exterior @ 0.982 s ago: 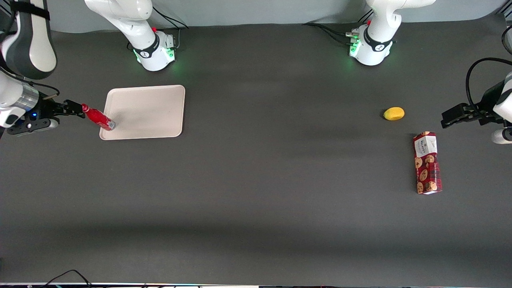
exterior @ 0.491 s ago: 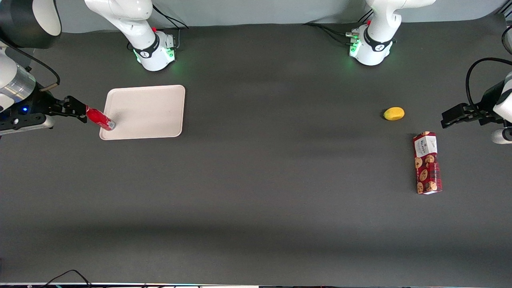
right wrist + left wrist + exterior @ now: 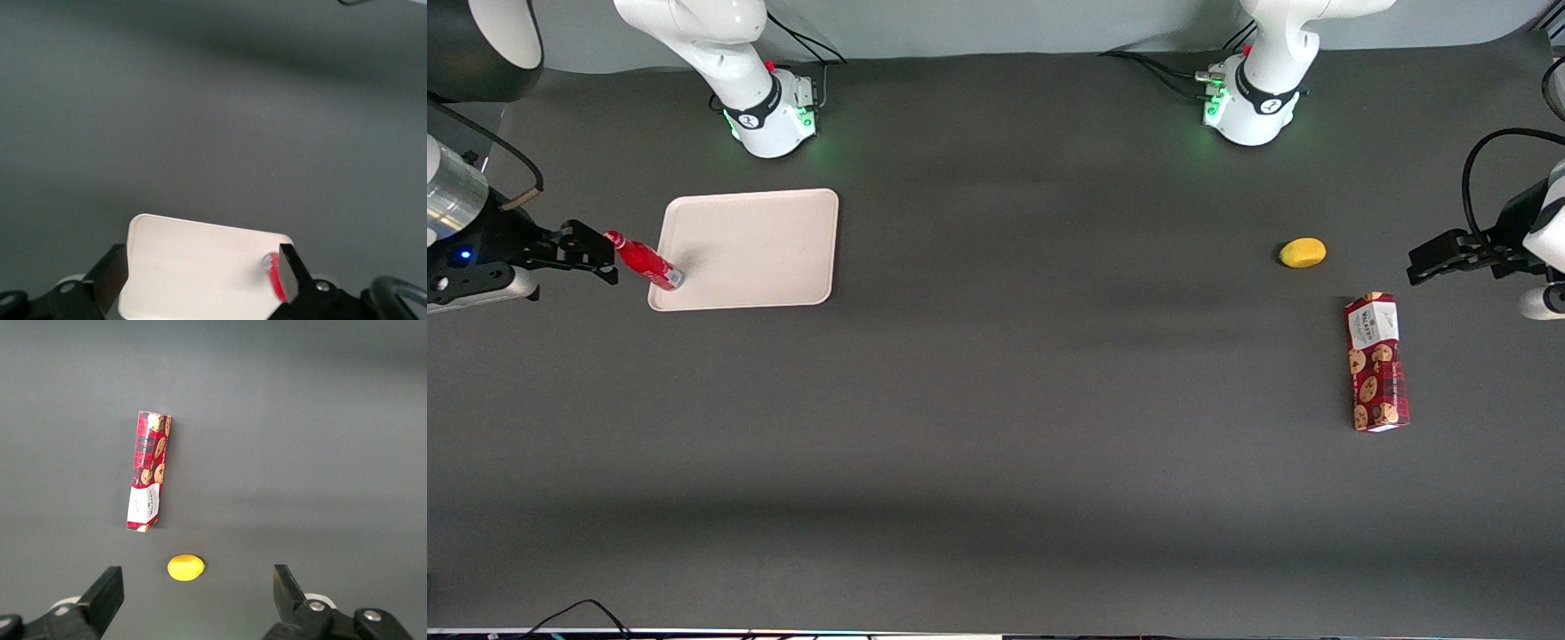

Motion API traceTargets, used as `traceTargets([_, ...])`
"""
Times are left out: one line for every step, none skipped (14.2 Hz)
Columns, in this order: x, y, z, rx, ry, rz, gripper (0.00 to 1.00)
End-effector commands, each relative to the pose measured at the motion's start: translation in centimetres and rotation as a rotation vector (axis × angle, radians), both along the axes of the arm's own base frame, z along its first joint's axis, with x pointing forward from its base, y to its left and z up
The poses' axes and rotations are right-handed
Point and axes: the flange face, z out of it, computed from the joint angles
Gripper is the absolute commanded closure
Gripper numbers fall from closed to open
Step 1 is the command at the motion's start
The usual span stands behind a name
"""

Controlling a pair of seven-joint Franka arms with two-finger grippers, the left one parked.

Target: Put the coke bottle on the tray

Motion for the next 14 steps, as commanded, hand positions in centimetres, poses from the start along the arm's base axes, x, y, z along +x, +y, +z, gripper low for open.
traceTargets([0.3,0.2,-0.4,0.013,0.025,-0.085,0.0])
traceTargets([0.3,-1.4,-0.9,0.013,0.035,-0.116,0.0])
traceTargets([0.1,-1.8,-1.3,0.02,0.046,-0.123,0.0])
traceTargets([-0.3,-2.3,-1.4,0.021,0.049,-0.132,0.0])
traceTargets([-0.5,-2.4,-1.4,0.021,0.048,-0.135,0.0])
traceTargets([-0.4,-2.5,-1.4,0.02,0.046,-0.135,0.0])
traceTargets([-0.3,-3.0,-1.2,0.021,0.04,-0.141,0.0])
traceTargets([-0.3,-2.8,-1.1,0.021,0.037,-0.135,0.0])
traceTargets([-0.2,-2.7,-0.7,0.02,0.028,-0.135,0.0])
traceTargets([0.2,-2.8,-0.4,0.019,0.022,-0.136,0.0])
traceTargets([0.5,-2.7,-0.5,0.011,0.019,-0.131,0.0])
traceTargets([0.7,-2.4,-0.2,0.013,0.012,-0.126,0.0])
traceTargets([0.9,-2.5,0.0,0.015,0.007,-0.129,0.0])
traceTargets([0.9,-3.1,0.1,0.015,0.006,-0.142,0.0])
